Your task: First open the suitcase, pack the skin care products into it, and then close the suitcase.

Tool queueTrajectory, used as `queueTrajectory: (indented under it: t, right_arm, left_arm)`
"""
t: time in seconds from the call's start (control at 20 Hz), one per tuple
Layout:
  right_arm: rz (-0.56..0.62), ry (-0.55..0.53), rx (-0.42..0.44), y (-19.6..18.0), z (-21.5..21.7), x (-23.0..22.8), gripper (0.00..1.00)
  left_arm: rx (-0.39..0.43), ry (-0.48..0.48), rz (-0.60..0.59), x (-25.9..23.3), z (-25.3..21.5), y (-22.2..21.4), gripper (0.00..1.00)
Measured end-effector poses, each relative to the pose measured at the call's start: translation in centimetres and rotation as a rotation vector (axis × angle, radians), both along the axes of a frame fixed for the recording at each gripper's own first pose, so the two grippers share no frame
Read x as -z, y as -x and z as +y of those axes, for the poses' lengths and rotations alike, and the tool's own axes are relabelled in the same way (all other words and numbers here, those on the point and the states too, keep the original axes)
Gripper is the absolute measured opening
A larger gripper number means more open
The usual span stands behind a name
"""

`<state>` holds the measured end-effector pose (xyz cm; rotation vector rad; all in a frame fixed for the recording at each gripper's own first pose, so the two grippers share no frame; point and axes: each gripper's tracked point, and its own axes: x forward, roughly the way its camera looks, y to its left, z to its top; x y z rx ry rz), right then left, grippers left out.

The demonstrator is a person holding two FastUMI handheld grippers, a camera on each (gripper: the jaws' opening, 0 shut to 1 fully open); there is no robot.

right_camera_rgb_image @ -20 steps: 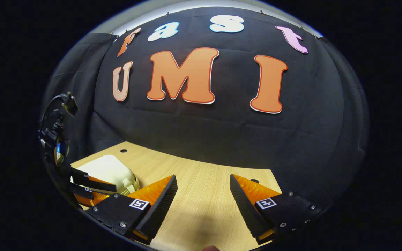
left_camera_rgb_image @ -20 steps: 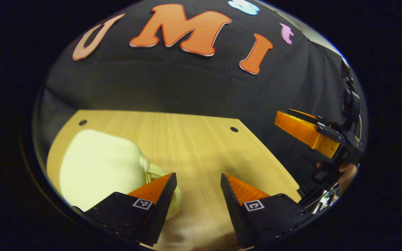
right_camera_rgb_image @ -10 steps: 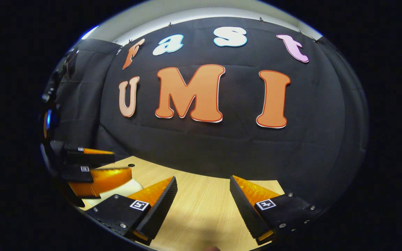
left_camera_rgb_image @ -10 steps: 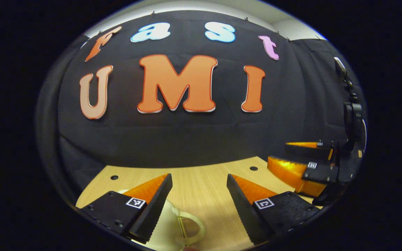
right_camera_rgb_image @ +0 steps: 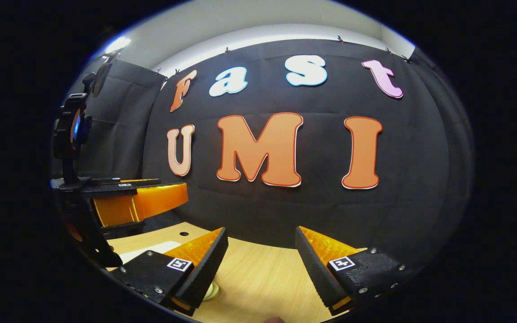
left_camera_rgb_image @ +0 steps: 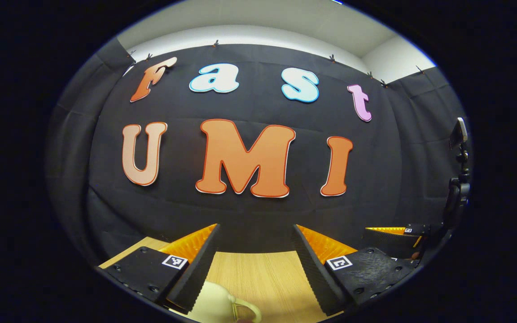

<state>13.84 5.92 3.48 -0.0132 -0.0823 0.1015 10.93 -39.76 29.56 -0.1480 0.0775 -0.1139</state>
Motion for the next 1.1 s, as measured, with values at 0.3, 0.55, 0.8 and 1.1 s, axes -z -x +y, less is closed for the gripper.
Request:
queueTrajectory:
  t: [0.3, 0.55, 0.8, 1.1]
  right_arm:
    - [0.015, 0.025, -0.015, 0.5, 0.7, 0.6, 0.95]
    - [0.001, 0.031, 0.008, 0.8, 0.2, 0.2, 0.95]
    - [0.001, 0.053, 0.032, 1.5, -0.6, 0.4, 0.95]
    - [0.005, 0.065, 0.016, 2.4, -0.7, 1.2, 0.95]
  left_arm:
    - [-0.021, 0.037, 0.043, 1.9, 0.2, 1.0, 0.97]
    - [-0.05, -0.013, 0.045, 2.5, 0.4, 1.6, 0.94]
    - [-0.091, -0.064, 0.08, 4.1, 0.5, 3.0, 0.96]
    - [-0.203, -0.115, 0.087, 4.4, 1.4, 5.4, 0.96]
